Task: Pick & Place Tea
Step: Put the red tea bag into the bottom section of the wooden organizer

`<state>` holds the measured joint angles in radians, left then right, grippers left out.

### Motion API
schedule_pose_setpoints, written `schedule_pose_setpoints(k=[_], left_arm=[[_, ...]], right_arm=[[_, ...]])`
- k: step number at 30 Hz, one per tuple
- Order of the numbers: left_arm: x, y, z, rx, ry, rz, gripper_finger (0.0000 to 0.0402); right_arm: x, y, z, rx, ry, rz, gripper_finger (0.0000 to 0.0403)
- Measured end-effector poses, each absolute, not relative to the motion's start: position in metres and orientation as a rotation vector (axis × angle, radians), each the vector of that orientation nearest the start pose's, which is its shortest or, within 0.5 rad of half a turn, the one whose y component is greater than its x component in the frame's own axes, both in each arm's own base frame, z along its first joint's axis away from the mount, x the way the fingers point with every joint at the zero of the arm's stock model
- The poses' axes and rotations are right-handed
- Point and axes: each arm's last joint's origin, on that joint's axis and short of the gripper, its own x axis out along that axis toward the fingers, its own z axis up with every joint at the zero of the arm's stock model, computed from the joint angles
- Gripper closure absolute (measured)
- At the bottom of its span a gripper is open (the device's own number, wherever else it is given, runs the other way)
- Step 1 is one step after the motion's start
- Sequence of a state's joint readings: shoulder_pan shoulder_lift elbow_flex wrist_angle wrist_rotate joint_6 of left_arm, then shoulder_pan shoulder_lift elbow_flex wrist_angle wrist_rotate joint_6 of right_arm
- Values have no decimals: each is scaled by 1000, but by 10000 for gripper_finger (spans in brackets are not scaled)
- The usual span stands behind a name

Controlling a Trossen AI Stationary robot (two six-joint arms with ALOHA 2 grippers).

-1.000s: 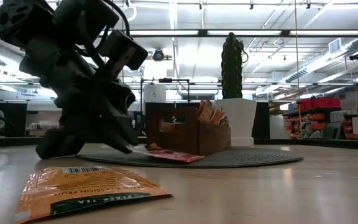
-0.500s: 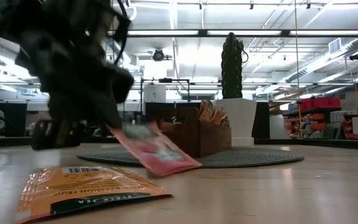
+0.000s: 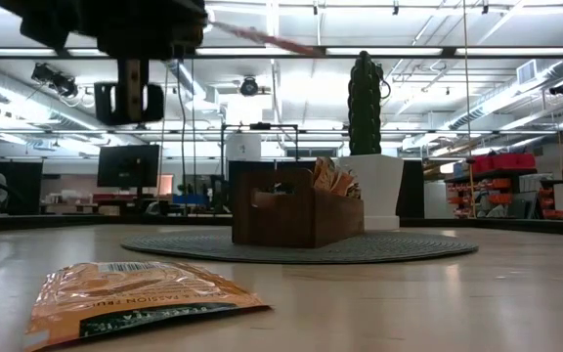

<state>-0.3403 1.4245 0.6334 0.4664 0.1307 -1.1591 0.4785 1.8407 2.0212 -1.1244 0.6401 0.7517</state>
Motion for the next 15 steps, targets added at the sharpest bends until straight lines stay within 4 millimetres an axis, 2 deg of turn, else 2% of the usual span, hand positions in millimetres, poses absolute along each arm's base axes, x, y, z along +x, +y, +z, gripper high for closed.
schedule_pose_setpoints(k=[6, 11, 15], left_arm=[[248, -84, 218, -921, 615, -185, 401], [231, -74, 225, -820, 687, -182, 401], [226, -70, 234, -757, 769, -193, 401]], right_arm=[[365, 126, 397, 364, 719, -180, 364], [375, 96, 397, 525, 806, -24, 364], [385, 73, 391, 542, 839, 38, 349]])
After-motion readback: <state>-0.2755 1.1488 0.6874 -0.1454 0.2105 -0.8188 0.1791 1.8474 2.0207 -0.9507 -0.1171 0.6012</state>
